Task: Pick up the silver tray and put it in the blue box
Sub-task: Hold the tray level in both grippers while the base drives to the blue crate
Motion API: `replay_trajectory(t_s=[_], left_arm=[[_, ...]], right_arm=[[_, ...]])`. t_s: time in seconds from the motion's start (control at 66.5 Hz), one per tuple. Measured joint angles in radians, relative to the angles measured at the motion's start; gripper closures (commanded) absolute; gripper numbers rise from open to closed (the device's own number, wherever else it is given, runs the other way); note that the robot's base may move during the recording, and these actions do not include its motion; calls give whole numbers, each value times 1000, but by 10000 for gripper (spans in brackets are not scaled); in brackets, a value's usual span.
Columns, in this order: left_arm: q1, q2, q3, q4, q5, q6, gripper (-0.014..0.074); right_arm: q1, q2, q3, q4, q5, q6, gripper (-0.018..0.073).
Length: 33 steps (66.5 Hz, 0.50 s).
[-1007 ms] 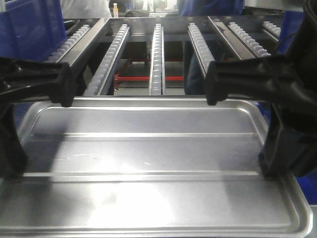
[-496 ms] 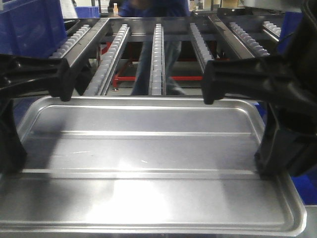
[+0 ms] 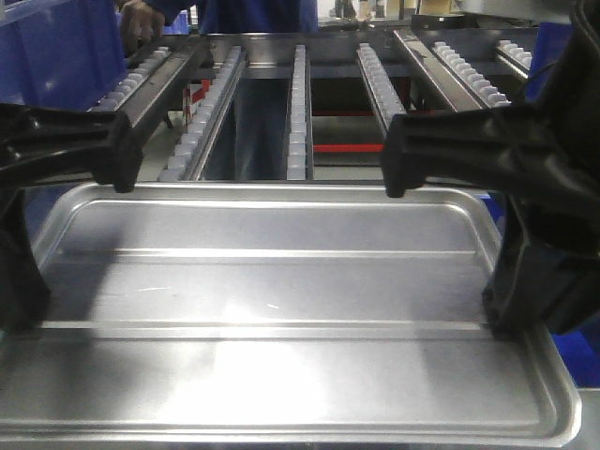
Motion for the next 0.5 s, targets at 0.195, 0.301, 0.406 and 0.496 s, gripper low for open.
replay_trajectory(t_s=[0.195,0.301,0.406,0.496], left_arm=[[0,0,0,0,0,0,611],[0,0,0,0,0,0,611],[0,0,0,0,0,0,611],[0,0,0,0,0,0,611]], right_arm=[[0,0,0,0,0,0,506],[0,0,0,0,0,0,506],[0,0,0,0,0,0,506],[0,0,0,0,0,0,506]])
